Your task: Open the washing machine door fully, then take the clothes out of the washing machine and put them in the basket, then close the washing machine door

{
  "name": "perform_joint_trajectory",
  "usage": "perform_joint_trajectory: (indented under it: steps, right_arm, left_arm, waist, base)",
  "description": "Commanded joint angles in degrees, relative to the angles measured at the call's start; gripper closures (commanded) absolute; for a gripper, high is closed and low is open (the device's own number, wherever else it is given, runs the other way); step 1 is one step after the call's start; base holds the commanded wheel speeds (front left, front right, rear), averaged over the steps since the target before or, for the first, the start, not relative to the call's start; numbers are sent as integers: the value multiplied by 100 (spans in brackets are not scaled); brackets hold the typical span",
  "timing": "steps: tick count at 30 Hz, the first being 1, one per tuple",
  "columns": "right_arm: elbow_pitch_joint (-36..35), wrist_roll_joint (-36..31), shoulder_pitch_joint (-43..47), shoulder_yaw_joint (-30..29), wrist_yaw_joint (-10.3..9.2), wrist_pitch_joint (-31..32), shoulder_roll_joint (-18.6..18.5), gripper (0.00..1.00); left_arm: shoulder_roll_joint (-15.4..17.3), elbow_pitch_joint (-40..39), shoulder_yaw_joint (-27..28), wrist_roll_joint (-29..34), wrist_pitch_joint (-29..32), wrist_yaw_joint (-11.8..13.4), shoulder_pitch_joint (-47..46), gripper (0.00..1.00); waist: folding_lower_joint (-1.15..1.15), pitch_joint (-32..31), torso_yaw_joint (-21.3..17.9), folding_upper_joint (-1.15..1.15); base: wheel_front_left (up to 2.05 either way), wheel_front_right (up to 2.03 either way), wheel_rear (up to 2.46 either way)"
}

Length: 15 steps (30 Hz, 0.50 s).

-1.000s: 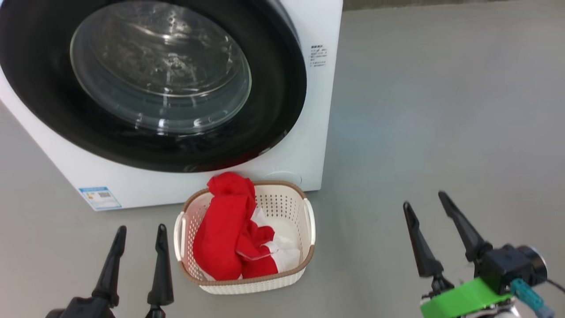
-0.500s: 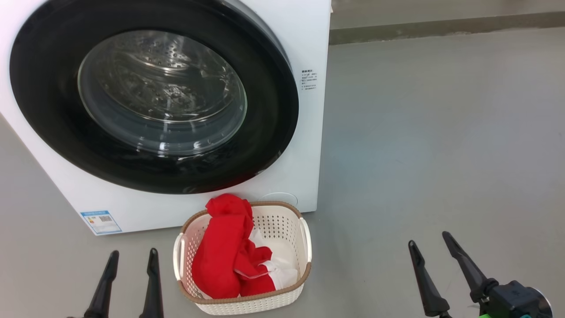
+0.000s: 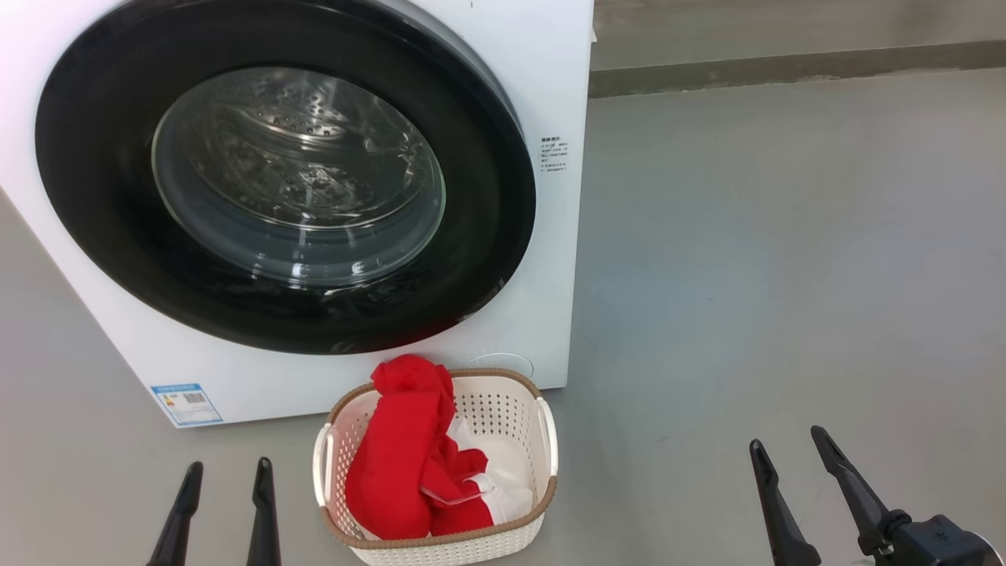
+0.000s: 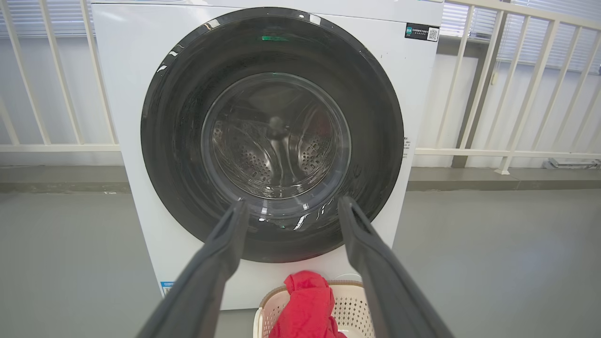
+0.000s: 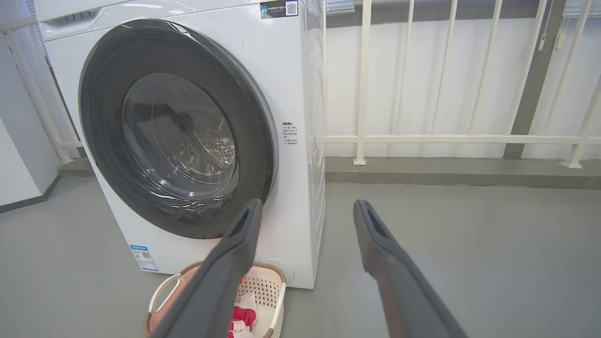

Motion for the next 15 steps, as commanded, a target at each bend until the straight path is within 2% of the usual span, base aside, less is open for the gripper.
perform_joint_trajectory:
  steps: [1, 12, 13, 15]
  right_arm:
    - [-178, 47, -87, 129, -14, 13, -44, 0]
    - [-188, 94, -51, 128, -14, -7, -44, 0]
    - [11, 19, 67, 0, 0, -4, 7, 100]
    - [169, 20, 77, 5, 0, -2, 16, 100]
  left_arm:
    - [97, -121, 234, 85, -69, -40, -144, 0]
    - [77, -172, 242, 145, -69, -107, -129, 0]
    - [-16, -3, 12, 69, 4, -94, 8, 100]
    - [-94, 135, -30, 41, 20, -95, 30, 100]
  waist:
    - [0, 0, 2, 0]
    - [0, -9, 43, 0]
    - [0, -9, 41, 0]
    - [0, -9, 41, 0]
  base:
    - [0, 0, 0]
    - [0, 0, 0]
    - [0, 0, 0]
    - [0, 0, 0]
